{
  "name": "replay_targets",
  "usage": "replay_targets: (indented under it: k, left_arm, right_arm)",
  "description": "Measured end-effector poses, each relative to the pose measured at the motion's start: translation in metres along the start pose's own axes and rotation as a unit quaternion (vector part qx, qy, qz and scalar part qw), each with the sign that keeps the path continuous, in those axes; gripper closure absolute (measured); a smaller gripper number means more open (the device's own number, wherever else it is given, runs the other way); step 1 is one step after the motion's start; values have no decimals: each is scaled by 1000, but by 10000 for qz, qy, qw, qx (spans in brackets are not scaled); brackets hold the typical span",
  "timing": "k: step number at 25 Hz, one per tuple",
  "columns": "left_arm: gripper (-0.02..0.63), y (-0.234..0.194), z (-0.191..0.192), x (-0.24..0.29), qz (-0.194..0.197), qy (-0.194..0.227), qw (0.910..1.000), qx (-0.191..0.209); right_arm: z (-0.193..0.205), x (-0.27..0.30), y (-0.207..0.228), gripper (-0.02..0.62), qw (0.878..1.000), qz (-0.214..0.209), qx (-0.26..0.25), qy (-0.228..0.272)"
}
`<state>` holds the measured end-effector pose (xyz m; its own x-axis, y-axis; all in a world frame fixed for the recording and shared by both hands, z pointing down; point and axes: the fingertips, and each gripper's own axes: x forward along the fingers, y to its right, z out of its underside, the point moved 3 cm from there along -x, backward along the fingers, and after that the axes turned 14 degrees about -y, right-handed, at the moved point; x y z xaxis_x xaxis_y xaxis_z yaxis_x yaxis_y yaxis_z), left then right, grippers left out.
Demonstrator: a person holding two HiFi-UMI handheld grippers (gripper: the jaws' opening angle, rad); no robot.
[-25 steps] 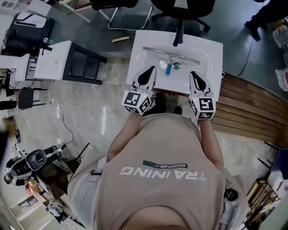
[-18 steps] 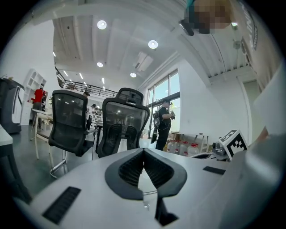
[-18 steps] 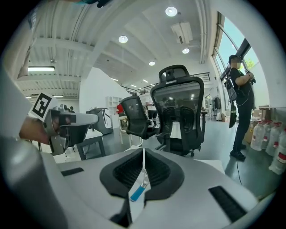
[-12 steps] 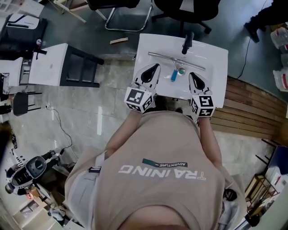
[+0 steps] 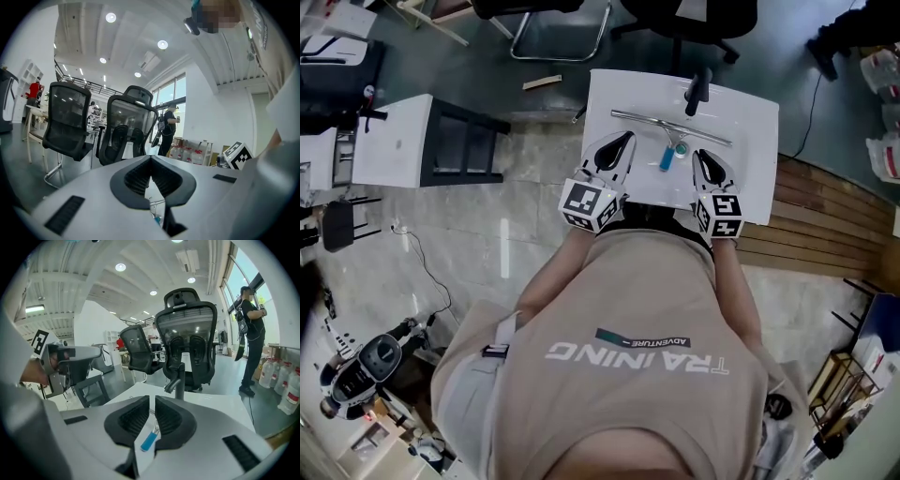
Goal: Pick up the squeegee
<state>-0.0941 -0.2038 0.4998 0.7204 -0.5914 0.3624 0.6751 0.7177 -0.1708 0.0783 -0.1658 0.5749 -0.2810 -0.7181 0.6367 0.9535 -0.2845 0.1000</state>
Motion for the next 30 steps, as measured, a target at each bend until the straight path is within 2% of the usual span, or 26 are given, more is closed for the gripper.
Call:
replay_targets:
  k: [5,6,7,8,13,18,21,25,30]
  left_arm:
    - [594,-2,-10,9,-67,13,10000,-26]
    - [594,-2,-12,10,-89,27,9999,-47]
    - [594,-2,-15,9,-127,43,9999,-62]
    - [594,-3,-17,8,-178,61,9998,-76]
    - [594,-10,-22,-2,-446,102,9989,-71]
    - [594,-17,-23,-10,-573,88,9983,-85]
    - [594,-24,-23,-13,-593,64,9982,-47]
    - [594,-35,-22,-17,-606,57,9981,-46]
    - [594,-48,-27,-13,-501,20,9987,15]
  right_arm:
    - [14,35,5,554,9985,-309,233,-381]
    - [19,43,5,523,9974,-398,312,-505]
    - [25,52,6,455,9959,-487,392,-650]
    - [31,61,6,432,9942,-559,465,-791]
    - [52,101,14,428,9843,-617,1009,-1313]
    - [75,135,25,419,9687,-245,1274,-2118]
    - [88,153,25,411,9555,-201,1549,-2503]
    - [98,165,20,411,9431,-249,1895,-2719]
    - [107,182,21,411,9348,-193,2016,-2918]
